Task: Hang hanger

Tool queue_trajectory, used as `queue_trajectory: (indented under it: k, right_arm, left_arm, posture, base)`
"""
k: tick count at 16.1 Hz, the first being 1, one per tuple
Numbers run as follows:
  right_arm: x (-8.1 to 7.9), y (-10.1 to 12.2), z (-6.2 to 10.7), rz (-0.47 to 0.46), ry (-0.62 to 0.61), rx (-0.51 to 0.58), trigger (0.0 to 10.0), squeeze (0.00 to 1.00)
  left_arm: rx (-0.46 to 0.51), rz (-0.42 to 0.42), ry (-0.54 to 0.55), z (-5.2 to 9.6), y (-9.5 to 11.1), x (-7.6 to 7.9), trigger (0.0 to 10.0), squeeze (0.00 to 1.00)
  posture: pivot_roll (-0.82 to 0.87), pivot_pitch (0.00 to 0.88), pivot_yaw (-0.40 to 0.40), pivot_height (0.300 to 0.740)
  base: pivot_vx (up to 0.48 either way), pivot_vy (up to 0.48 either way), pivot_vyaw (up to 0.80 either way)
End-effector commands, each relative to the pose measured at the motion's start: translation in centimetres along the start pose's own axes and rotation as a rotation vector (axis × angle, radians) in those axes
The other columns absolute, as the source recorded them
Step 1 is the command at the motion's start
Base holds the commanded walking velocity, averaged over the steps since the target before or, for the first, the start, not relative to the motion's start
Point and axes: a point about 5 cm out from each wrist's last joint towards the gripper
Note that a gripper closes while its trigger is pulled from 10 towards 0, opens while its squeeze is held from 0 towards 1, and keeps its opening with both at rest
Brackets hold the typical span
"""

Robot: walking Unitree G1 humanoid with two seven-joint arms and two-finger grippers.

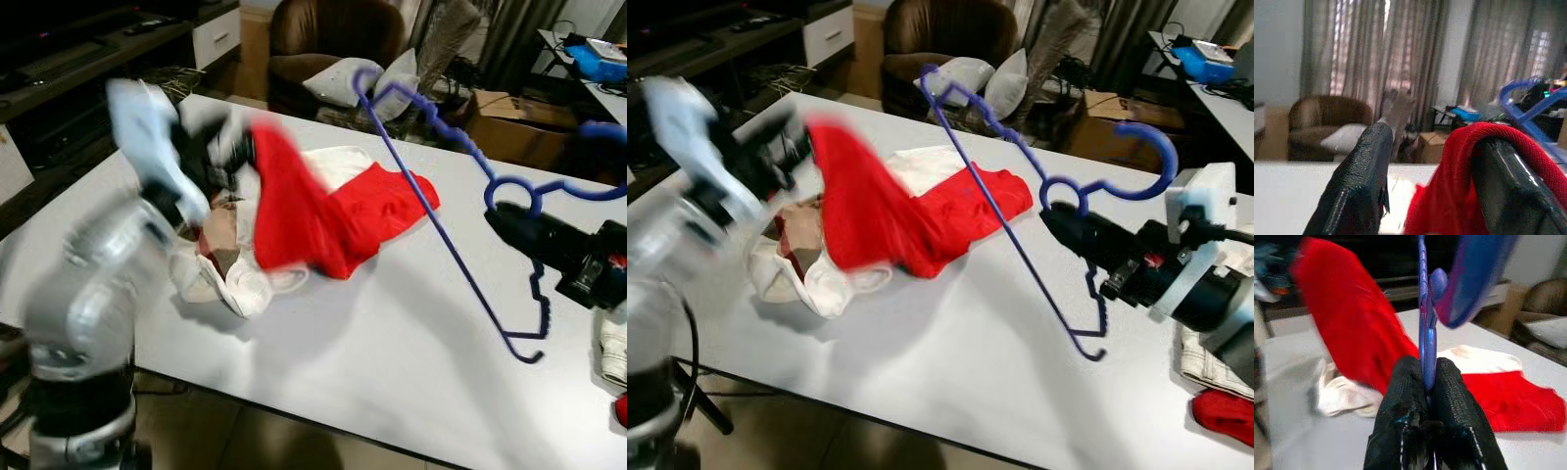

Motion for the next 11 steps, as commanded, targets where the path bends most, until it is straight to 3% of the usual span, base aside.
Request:
queue_trajectory:
  k: [1, 2, 3, 4, 5, 6, 8, 9, 10, 11]
  right_arm:
    - [0.6, -0.7, -0.3, 0.016, -0.097, -0.043, 10.0, 0.00]
    - [1.0, -1.7, -1.0, -0.009, -0.191, -0.058, 10.0, 0.00]
    - [1.3, -2.2, -1.3, -0.023, -0.251, -0.064, 10.0, 0.00]
    - [1.1, -3.1, -2.1, -0.050, -0.340, -0.060, 10.0, 0.00]
    - [0.6, -3.7, -2.4, -0.080, -0.358, -0.055, 10.0, 0.00]
    - [0.2, -3.9, -2.6, -0.078, -0.347, -0.066, 10.0, 0.00]
    - [-1.0, -4.4, -3.1, -0.014, -0.266, -0.115, 10.0, 0.00]
    - [-1.1, -4.4, -3.1, -0.002, -0.260, -0.122, 10.0, 0.00]
    - [-1.1, -4.5, -3.2, 0.003, -0.255, -0.130, 10.0, 0.00]
    - [-1.1, -4.6, -3.4, 0.007, -0.245, -0.134, 10.0, 0.00]
  left_arm:
    - [-0.041, -0.059, -0.028, -0.1, -0.4, 0.5, 10.0, 0.00]
    - [-0.063, -0.113, 0.000, -0.3, -0.6, 0.6, 10.0, 0.00]
    - [-0.059, -0.108, 0.015, -0.6, -0.4, 0.8, 10.0, 0.00]
    - [0.007, -0.124, 0.021, -1.4, 1.4, 1.5, 10.0, 0.00]
    - [0.049, -0.114, -0.026, -1.8, 2.8, 2.3, 10.0, 0.00]
    - [0.014, -0.111, -0.072, -1.7, 2.7, 2.6, 10.0, 0.00]
    - [-0.316, -0.298, -0.291, 0.8, -1.8, 2.8, 10.0, 0.00]
    - [-0.398, -0.280, -0.314, 1.7, -2.9, 2.6, 10.0, 0.00]
    - [-0.550, -0.247, -0.337, 3.5, -4.6, 1.6, 10.0, 0.00]
    - [-0.654, -0.263, -0.374, 4.8, -5.4, 0.9, 10.0, 1.00]
  posture:
    - [0.01, 0.000, -0.044, 0.740]
    - [0.00, 0.000, -0.040, 0.740]
    - [0.00, 0.000, -0.039, 0.740]
    - [0.00, 0.000, -0.039, 0.740]
    - [0.00, 0.000, -0.042, 0.740]
    - [0.00, 0.000, -0.042, 0.740]
    - [0.00, 0.000, -0.036, 0.740]
    - [0.00, 0.000, -0.036, 0.740]
    - [0.01, 0.000, -0.043, 0.740]
    - [0.01, 0.000, -0.043, 0.740]
  base:
    - [0.000, 0.000, 0.00]
    - [0.000, 0.000, 0.00]
    - [0.000, 0.000, 0.00]
    - [0.000, 0.000, 0.00]
    - [0.000, 0.000, 0.00]
    - [0.000, 0.000, 0.00]
    - [0.000, 0.000, 0.00]
    - [0.000, 0.000, 0.00]
    - [0.000, 0.000, 0.00]
    - [0.000, 0.000, 0.00]
Point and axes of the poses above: a point about 5 cm out from each wrist's last joint towards the gripper, its own z axis pointing back from the gripper into the wrist, its own y axis along the axis of the wrist's last joint, x = y × z, and after that the axes turned 1 degree about -z, right-handed
